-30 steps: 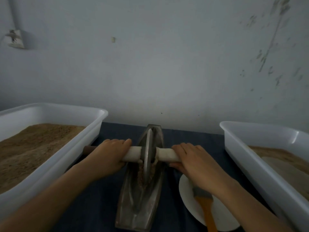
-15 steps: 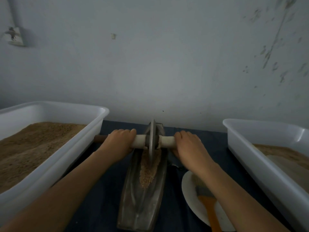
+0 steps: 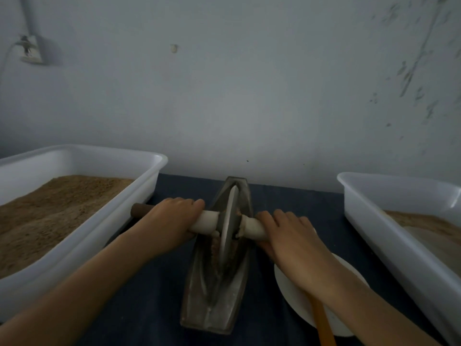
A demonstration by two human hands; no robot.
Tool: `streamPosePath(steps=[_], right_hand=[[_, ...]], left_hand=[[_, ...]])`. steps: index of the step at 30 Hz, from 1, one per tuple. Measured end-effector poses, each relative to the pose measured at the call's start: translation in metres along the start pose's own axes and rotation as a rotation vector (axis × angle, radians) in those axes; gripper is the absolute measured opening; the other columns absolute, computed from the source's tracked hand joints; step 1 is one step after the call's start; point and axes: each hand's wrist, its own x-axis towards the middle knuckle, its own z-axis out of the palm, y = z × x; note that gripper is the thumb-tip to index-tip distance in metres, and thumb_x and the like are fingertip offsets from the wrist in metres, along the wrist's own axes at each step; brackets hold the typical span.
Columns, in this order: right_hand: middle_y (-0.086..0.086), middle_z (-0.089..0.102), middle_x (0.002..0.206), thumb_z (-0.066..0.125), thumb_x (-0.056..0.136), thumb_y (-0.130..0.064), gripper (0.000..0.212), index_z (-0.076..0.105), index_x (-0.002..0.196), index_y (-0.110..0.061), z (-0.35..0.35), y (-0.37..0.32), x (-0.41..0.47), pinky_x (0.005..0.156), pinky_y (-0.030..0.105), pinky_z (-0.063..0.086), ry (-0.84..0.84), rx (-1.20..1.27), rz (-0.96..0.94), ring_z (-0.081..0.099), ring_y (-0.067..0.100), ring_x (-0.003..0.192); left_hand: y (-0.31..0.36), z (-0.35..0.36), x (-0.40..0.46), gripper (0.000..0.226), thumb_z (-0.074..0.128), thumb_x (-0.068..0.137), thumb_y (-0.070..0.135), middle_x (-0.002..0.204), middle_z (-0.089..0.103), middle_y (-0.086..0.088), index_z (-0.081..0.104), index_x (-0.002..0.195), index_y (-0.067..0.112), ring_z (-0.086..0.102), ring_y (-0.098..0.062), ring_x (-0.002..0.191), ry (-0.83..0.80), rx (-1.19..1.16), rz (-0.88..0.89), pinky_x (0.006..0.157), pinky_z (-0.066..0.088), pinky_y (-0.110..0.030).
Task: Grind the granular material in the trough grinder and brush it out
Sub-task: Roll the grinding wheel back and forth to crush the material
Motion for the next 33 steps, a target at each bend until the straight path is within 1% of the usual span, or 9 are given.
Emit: streamPosePath(steps=[7,12,16,20,23,25,27,30,33], right_hand=[[0.003,0.048,0.118,0.056,0.088,-0.027,0.048,0.037,0.131,-0.019,0.022,0.024,0.044,0.078,0.032,0.027,0.049,-0.136,0.053,0.045,0.023,0.104],[0.009,0.056,0.110,0.054,0.088,-0.015,0.031,0.051,0.119,-0.011,0.031,0.031,0.060,0.072,0.032,0.023,0.114,-0.103,0.111,0.050,0.026,0.098],[0.004,0.055,0.108,0.055,0.089,-0.021,0.028,0.049,0.116,-0.014,0.029,0.030,0.045,0.071,0.030,0.020,0.062,-0.058,0.097,0.049,0.024,0.096],[0.003,0.053,0.109,0.049,0.092,-0.026,0.025,0.044,0.114,-0.015,0.005,0.021,0.035,0.068,0.030,0.020,-0.146,-0.053,0.032,0.049,0.023,0.098],[0.004,0.052,0.102,0.049,0.092,-0.022,0.018,0.040,0.106,-0.017,-0.020,0.012,0.035,0.067,0.030,0.028,-0.389,0.013,0.004,0.051,0.021,0.093],[0.002,0.048,0.094,0.051,0.092,-0.022,0.018,0.035,0.100,-0.019,-0.033,0.008,0.034,0.059,0.028,0.033,-0.538,0.094,0.003,0.049,0.018,0.085],[0.000,0.046,0.092,0.053,0.092,-0.023,0.021,0.039,0.107,-0.016,-0.039,0.007,0.032,0.054,0.022,0.031,-0.609,0.143,0.012,0.047,0.015,0.082],[0.001,0.050,0.098,0.051,0.093,-0.024,0.022,0.042,0.112,-0.015,-0.029,0.009,0.033,0.058,0.025,0.030,-0.509,0.094,0.040,0.048,0.016,0.085],[0.005,0.051,0.113,0.053,0.091,-0.024,0.030,0.042,0.117,-0.016,-0.008,0.016,0.042,0.072,0.032,0.026,-0.270,-0.061,0.071,0.048,0.023,0.102]], left_hand=[[-0.005,0.017,0.035,0.031,0.057,0.088,0.032,0.116,0.056,0.001,0.042,0.111,0.018,0.054,-0.017,0.106,0.126,0.059,-0.095,0.090,0.039,-0.029],[-0.002,0.018,0.057,0.029,0.057,0.089,0.027,0.118,0.056,-0.001,0.043,0.113,0.017,0.053,-0.020,0.109,0.200,0.123,-0.184,0.090,0.036,-0.030],[0.003,0.015,0.044,0.030,0.056,0.087,0.027,0.115,0.055,0.002,0.041,0.113,0.020,0.052,-0.018,0.107,0.181,0.164,-0.136,0.089,0.036,-0.029],[0.004,0.005,0.020,0.036,0.059,0.087,0.030,0.121,0.054,0.003,0.040,0.117,0.022,0.052,-0.015,0.111,0.002,0.064,-0.107,0.096,0.037,-0.029],[0.001,-0.017,0.007,0.041,0.062,0.087,0.027,0.124,0.053,0.001,0.040,0.121,0.022,0.052,-0.015,0.113,-0.280,-0.095,-0.101,0.095,0.040,-0.028],[0.000,-0.032,0.002,0.043,0.063,0.086,0.024,0.124,0.053,0.001,0.040,0.123,0.024,0.052,-0.015,0.110,-0.466,-0.164,-0.087,0.091,0.041,-0.028],[-0.001,-0.040,0.001,0.042,0.062,0.087,0.024,0.123,0.052,0.001,0.040,0.123,0.025,0.052,-0.015,0.108,-0.574,-0.191,-0.069,0.089,0.040,-0.027],[-0.001,-0.037,0.008,0.040,0.059,0.090,0.023,0.124,0.051,-0.002,0.038,0.124,0.019,0.051,-0.017,0.110,-0.546,-0.173,-0.062,0.088,0.038,-0.026],[-0.003,-0.020,0.020,0.039,0.056,0.091,0.026,0.126,0.050,-0.001,0.036,0.123,0.019,0.049,-0.018,0.115,-0.351,-0.078,-0.085,0.095,0.035,-0.032]])
